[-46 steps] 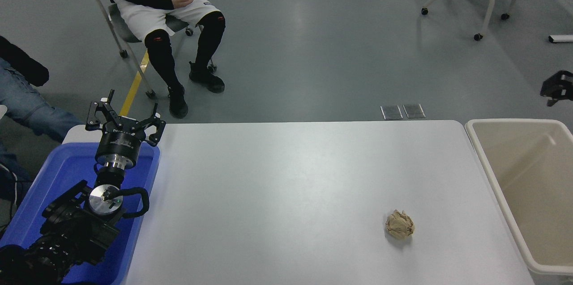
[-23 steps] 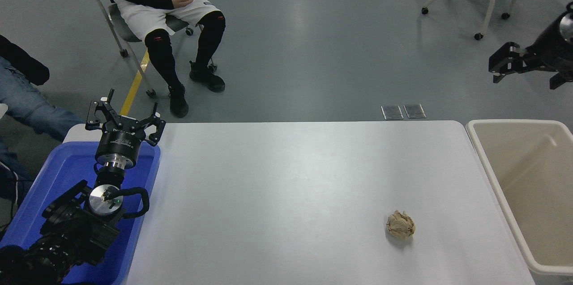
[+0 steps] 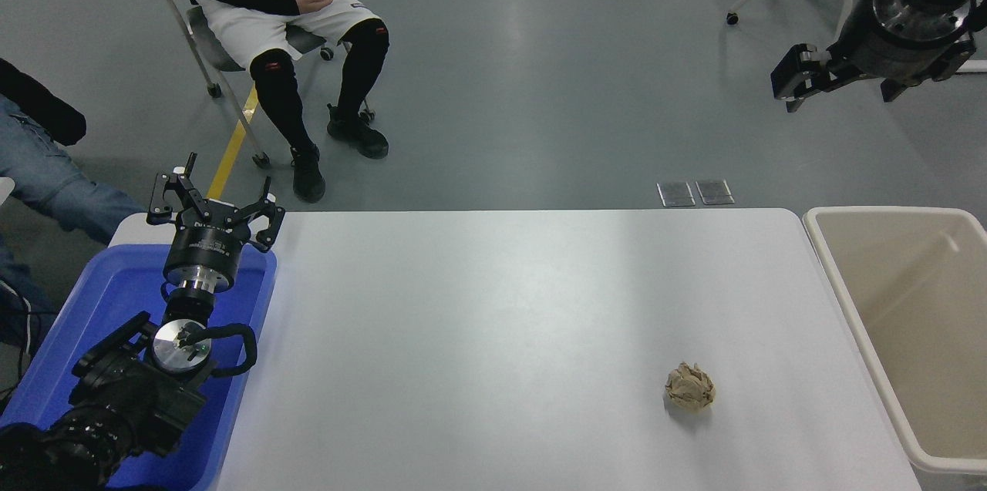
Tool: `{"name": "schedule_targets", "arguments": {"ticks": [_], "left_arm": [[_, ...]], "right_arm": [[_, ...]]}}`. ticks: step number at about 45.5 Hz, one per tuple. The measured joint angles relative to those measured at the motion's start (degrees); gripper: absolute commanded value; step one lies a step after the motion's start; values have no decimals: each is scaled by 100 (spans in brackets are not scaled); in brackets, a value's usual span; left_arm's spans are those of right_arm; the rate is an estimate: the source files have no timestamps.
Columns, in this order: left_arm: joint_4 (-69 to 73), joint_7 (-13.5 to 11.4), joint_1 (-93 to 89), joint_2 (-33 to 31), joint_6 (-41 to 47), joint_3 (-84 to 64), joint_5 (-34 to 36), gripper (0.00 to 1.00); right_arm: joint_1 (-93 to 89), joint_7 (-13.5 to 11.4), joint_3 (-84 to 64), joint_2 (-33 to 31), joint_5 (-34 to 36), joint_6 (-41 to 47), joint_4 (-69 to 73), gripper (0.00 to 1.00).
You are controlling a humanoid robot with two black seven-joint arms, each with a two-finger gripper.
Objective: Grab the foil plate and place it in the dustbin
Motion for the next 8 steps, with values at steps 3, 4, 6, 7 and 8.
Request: {"name": "schedule_targets", "arguments": {"ticks": [3, 4, 6, 7, 8], "left_arm": [[0, 0, 0, 0, 0, 0, 0, 99], [0, 0, 0, 0, 0, 0, -1, 99], [0, 0, 0, 0, -1, 0, 0, 99], [0, 0, 0, 0, -1, 0, 1, 99], [0, 0, 0, 0, -3, 0, 0, 99]], "right_arm": [[-32, 0, 70, 46, 5, 0, 0, 100], [-40, 0, 87, 56, 6, 1, 1, 100], [-56, 4, 126, 77, 9, 1, 1, 100], [-62, 7, 138, 84, 9, 1, 1, 100], [-69, 11, 149, 91, 10, 2, 1, 100]]}}
